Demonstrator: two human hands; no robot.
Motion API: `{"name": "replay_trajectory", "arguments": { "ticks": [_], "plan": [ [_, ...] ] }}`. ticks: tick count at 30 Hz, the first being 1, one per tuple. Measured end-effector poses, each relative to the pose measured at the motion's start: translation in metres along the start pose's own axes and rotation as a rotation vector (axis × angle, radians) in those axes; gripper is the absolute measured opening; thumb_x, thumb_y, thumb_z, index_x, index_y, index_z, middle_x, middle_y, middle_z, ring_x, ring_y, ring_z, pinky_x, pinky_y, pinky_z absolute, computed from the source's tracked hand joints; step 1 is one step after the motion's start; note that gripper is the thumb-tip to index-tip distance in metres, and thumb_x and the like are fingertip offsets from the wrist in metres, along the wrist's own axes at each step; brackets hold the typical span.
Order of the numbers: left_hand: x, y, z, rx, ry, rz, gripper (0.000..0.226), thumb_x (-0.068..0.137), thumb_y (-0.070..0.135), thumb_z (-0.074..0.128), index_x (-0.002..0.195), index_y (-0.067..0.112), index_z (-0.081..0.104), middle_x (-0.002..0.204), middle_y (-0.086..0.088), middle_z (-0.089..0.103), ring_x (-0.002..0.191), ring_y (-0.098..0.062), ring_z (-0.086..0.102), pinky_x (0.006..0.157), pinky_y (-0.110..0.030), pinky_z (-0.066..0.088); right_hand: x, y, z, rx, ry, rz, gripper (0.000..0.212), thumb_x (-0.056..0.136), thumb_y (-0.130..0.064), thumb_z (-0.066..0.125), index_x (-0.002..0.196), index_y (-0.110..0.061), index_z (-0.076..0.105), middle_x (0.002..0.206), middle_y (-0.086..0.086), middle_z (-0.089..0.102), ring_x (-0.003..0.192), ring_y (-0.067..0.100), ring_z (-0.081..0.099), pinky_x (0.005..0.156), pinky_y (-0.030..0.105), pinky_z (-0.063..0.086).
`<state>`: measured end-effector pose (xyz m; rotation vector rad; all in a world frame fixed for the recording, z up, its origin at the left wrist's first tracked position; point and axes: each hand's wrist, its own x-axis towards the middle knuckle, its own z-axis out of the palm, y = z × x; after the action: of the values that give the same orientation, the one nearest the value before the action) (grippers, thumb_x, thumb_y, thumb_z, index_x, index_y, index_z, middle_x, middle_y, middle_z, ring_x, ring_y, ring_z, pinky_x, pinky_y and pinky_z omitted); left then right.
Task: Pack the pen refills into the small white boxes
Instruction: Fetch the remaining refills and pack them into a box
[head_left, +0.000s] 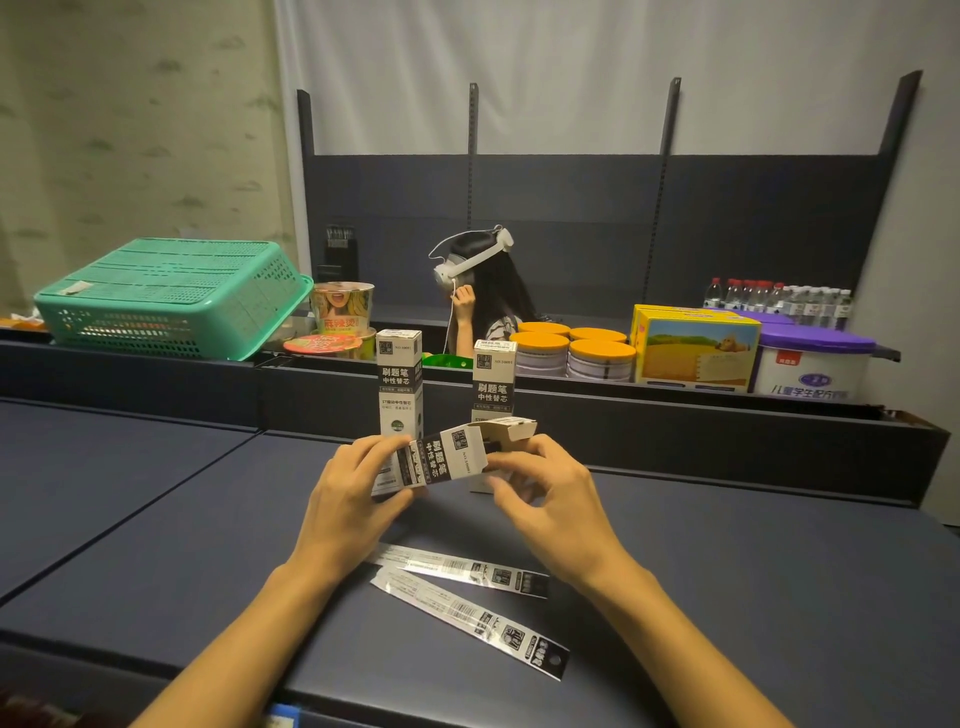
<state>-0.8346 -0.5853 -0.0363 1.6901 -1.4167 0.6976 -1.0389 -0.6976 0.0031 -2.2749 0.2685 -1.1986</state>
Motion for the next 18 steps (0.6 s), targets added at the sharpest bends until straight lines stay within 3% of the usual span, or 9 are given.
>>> {"name": "replay_trajectory", "arguments": {
  "ticks": [5, 8, 12, 14, 18],
  "plan": [
    [0.001, 0.001, 0.000, -0.007, 0.006, -0.007, 0.068, 0.066, 0.010, 0.085, 0.126, 0.016, 0.054, 0.118, -0.008, 0.060, 0.104, -0.026, 0.056, 0.085, -0.041, 0.051, 0.005, -0.004, -0.015, -0.008, 0.021, 0.037, 0.008, 0.085, -0.012, 0.071, 0.089, -0.019, 0.071, 0.088, -0.008, 0.066, 0.080, 0.009, 0.060, 0.064, 0.015, 0.049],
    [0.000, -0.001, 0.000, -0.010, 0.008, -0.020, 0.068, 0.066, 0.010, 0.085, 0.126, 0.017, 0.055, 0.119, -0.008, 0.060, 0.106, -0.025, 0.055, 0.086, -0.041, 0.051, 0.005, -0.004, -0.027, -0.116, -0.224, 0.216, 0.003, 0.083, -0.024, 0.071, 0.085, -0.022, 0.071, 0.082, -0.011, 0.066, 0.071, 0.004, 0.059, 0.062, 0.013, 0.046],
    [0.001, -0.002, 0.000, -0.015, 0.012, -0.022, 0.067, 0.066, 0.010, 0.085, 0.126, 0.018, 0.055, 0.119, -0.005, 0.059, 0.105, -0.021, 0.053, 0.086, -0.042, 0.052, 0.000, 0.001, -0.030, -0.322, -0.643, 0.414, 0.030, 0.078, -0.046, 0.074, 0.097, -0.023, 0.070, 0.092, -0.009, 0.062, 0.080, 0.004, 0.057, 0.063, 0.013, 0.040],
    [0.001, -0.002, 0.000, -0.016, 0.016, -0.027, 0.066, 0.067, 0.010, 0.085, 0.125, 0.017, 0.056, 0.119, -0.006, 0.060, 0.105, -0.021, 0.053, 0.086, -0.041, 0.052, -0.002, 0.003, -0.028, -0.364, -0.737, 0.457, 0.036, 0.077, -0.048, 0.076, 0.101, -0.022, 0.067, 0.097, -0.007, 0.059, 0.087, 0.008, 0.056, 0.067, 0.016, 0.040],
    [0.001, -0.001, -0.001, -0.018, 0.025, -0.030, 0.065, 0.067, 0.011, 0.085, 0.125, 0.016, 0.055, 0.119, -0.007, 0.060, 0.105, -0.023, 0.054, 0.085, -0.042, 0.052, -0.002, 0.001, -0.028, -0.325, -0.793, 0.504, 0.022, 0.080, -0.042, 0.076, 0.085, -0.025, 0.063, 0.083, -0.010, 0.062, 0.080, 0.006, 0.057, 0.065, 0.017, 0.042]
  ]
}}
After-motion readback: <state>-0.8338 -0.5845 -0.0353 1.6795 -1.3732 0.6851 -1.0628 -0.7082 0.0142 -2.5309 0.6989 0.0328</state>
